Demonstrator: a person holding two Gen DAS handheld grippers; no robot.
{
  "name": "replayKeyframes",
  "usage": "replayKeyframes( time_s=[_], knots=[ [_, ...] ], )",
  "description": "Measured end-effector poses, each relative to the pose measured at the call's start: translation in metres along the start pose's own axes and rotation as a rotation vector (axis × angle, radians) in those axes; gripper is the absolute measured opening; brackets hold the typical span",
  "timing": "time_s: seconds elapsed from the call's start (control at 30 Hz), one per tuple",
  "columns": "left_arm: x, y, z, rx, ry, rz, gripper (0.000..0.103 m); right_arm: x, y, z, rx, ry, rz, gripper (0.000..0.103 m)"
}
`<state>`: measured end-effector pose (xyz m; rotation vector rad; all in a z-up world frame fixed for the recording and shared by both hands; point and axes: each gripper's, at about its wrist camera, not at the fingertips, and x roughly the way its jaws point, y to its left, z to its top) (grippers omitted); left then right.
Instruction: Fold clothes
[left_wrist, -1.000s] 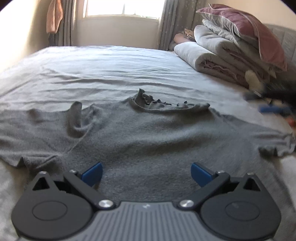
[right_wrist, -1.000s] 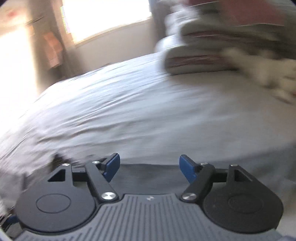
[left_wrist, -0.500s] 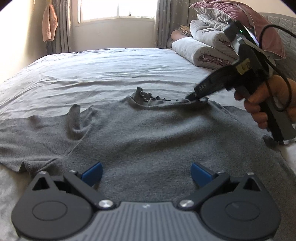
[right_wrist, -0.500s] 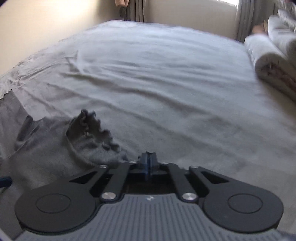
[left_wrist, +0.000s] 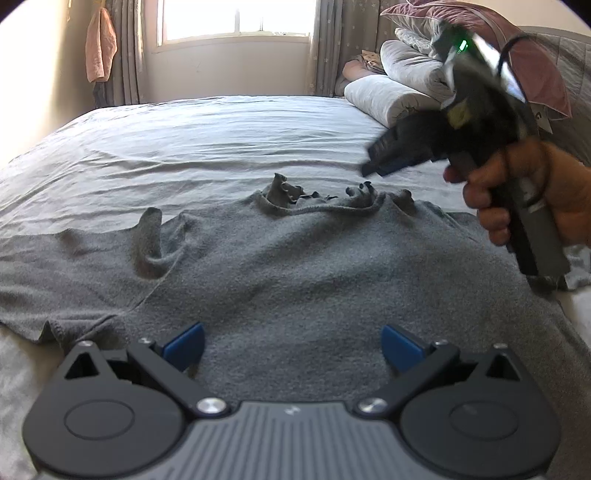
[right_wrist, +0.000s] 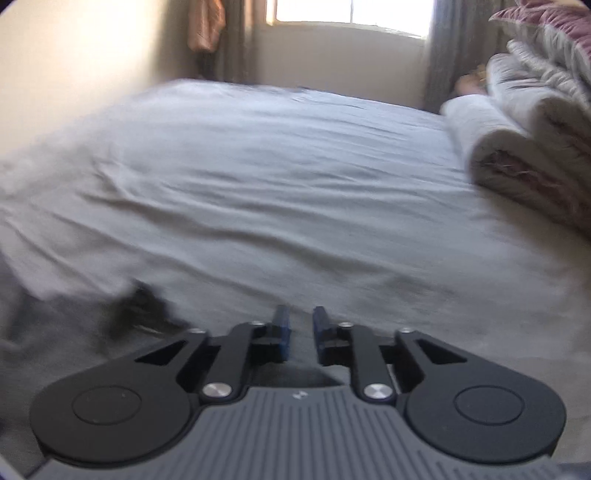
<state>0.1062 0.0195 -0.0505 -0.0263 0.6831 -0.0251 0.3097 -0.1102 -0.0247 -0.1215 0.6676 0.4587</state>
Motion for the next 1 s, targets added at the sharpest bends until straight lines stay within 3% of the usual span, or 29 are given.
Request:
replayKeyframes(
  time_s=[0.13, 0.37, 0.4, 0.43, 0.47, 0.6, 0.67, 0.8, 0.93, 1.0],
  knots=[
    [-0.001, -0.001, 0.000, 0.002, 0.001, 0.003, 0.102, -0.001, 0.029, 0.007, -0.072, 0.011, 0.164, 0.043],
    [-0.001, 0.001, 0.000, -0.001, 0.002, -0.002, 0.102, 0.039, 0.066, 0.006, -0.207, 0.078, 0.159, 0.045],
    [-0.001, 0.001, 0.000, -0.001, 0.002, -0.003, 0.102, 0.043, 0.067, 0.005, -0.199, 0.084, 0.168, 0.042],
    [-0.002, 0.001, 0.000, -0.002, 0.002, -0.004, 0.102, 0.043, 0.069, 0.006, -0.205, 0.071, 0.172, 0.018],
    [-0.002, 0.001, 0.000, -0.004, 0.001, -0.003, 0.102, 0.041, 0.071, 0.007, -0.214, 0.053, 0.175, 0.006],
    [-0.004, 0.002, 0.000, -0.010, -0.001, 0.007, 0.102, 0.033, 0.079, 0.012, -0.238, -0.017, 0.180, 0.006],
    [-0.003, 0.001, 0.000, -0.010, 0.000, 0.012, 0.102, 0.042, 0.079, 0.014, -0.233, 0.001, 0.157, 0.006],
    [-0.004, -0.001, -0.001, 0.002, 0.001, 0.019, 0.102, 0.047, 0.070, 0.019, -0.210, 0.022, 0.121, 0.007],
    [-0.004, 0.001, 0.000, -0.001, 0.004, 0.014, 0.102, 0.031, 0.052, 0.027, -0.167, 0.007, 0.100, 0.028],
    [-0.004, 0.001, 0.000, -0.001, 0.006, 0.014, 0.102, 0.024, 0.044, 0.030, -0.145, 0.000, 0.089, 0.034]
  ],
)
